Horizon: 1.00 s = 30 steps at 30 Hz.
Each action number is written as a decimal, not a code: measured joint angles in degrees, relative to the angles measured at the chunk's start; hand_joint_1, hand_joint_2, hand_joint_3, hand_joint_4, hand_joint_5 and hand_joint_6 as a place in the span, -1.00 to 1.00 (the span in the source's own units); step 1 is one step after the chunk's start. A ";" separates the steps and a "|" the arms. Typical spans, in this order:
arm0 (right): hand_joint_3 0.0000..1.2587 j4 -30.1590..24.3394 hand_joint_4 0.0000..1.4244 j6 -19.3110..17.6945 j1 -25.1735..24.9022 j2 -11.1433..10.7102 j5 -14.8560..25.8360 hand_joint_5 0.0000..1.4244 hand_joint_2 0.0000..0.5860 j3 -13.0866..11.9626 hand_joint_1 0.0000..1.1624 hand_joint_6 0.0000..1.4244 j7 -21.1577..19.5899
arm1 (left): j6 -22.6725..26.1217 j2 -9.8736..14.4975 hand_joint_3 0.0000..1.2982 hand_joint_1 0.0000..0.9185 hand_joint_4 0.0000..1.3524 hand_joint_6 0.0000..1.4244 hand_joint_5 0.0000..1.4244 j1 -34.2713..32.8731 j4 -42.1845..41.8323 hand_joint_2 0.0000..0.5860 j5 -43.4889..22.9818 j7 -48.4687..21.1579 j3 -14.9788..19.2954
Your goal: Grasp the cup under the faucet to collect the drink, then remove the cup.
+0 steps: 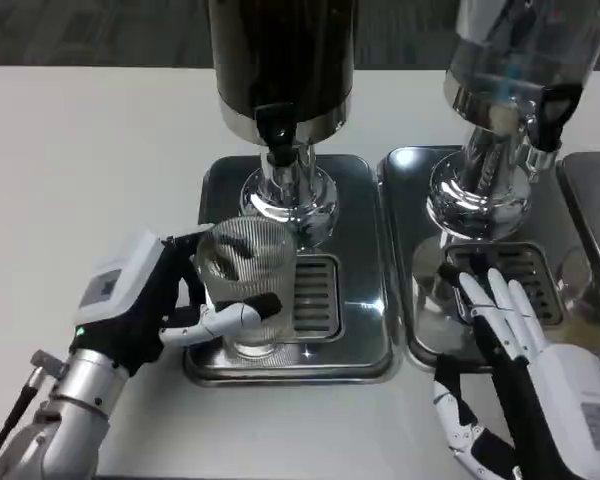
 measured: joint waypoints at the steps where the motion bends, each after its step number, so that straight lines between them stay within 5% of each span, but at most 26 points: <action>1: -0.83 -0.24 -1.00 0.00 0.18 0.09 -0.03 -1.00 1.00 -0.01 -0.04 -0.67 0.00 | 0.30 -0.28 -0.08 -0.37 0.03 0.80 0.37 -0.53 0.30 -0.50 0.00 0.00 -0.06; 25: -0.83 -1.35 -1.00 0.07 0.82 0.11 0.80 -1.00 1.00 -0.77 -0.04 -0.64 0.77 | 5.47 -5.20 -0.08 -0.39 0.03 0.77 0.35 -6.27 3.92 -0.47 0.02 -0.86 -2.34; 30: -0.83 -1.39 -1.00 0.07 0.93 0.11 0.88 -1.00 1.00 -0.82 -0.04 -0.63 0.99 | 6.91 -5.36 -0.26 -0.55 -0.13 0.62 0.22 -7.45 4.81 -0.53 -0.04 -1.00 -2.35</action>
